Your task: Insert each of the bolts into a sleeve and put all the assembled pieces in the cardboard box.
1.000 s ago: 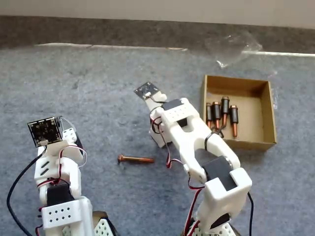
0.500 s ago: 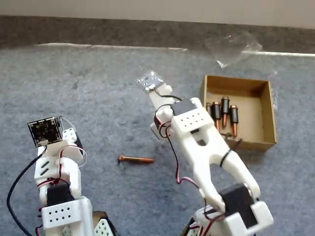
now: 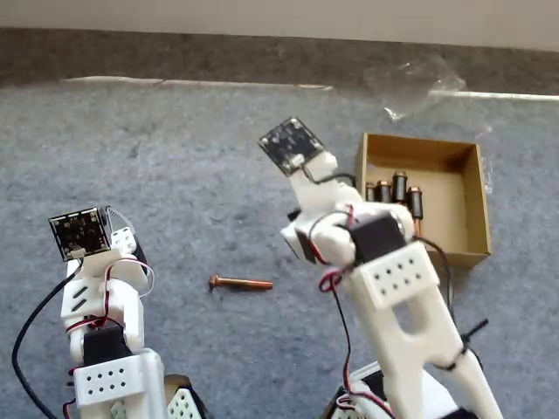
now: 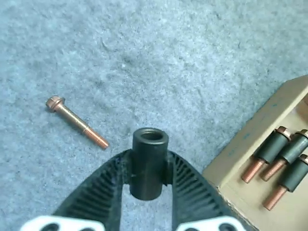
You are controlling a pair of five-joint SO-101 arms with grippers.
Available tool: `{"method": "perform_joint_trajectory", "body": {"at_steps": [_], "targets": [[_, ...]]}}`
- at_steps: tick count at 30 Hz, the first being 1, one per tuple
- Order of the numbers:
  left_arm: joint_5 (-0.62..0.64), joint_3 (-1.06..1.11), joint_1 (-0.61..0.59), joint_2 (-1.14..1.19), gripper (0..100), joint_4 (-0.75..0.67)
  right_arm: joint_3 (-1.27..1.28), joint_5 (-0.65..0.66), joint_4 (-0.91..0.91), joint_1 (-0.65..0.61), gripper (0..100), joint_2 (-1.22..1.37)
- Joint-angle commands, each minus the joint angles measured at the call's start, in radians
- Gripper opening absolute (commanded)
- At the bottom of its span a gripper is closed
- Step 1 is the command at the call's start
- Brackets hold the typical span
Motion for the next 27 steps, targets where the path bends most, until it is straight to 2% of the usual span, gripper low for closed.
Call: {"method": "perform_joint_trajectory", "body": {"at_steps": [1, 8, 10, 12, 14, 21, 27], "targets": [[-0.031, 0.025, -0.004, 0.002, 4, 0.003, 0.081, 0.0, -0.012, 0.013, 0.4, -0.173], [-0.216, 0.025, 0.099, 0.002, 4, 0.069, 0.403, -0.002, -0.142, 0.018, 0.4, -0.516], [-0.244, 0.025, 0.107, 0.002, 4, 0.084, 0.472, -0.063, -0.16, 0.022, 0.4, -0.591], [-0.25, 0.024, 0.108, 0.002, 4, 0.097, 0.526, -0.153, -0.165, 0.054, 0.4, -0.642], [-0.249, 0.024, 0.108, 0.002, 4, 0.097, 0.562, -0.184, -0.165, 0.096, 0.4, -0.671], [-0.249, -0.036, 0.11, 0.002, 4, 0.212, 0.648, -0.189, -0.268, 0.246, 0.4, -0.731], [-0.249, -0.047, 0.116, 0.002, 4, 0.224, 0.727, -0.189, -0.326, 0.272, 0.4, -0.78]]}}
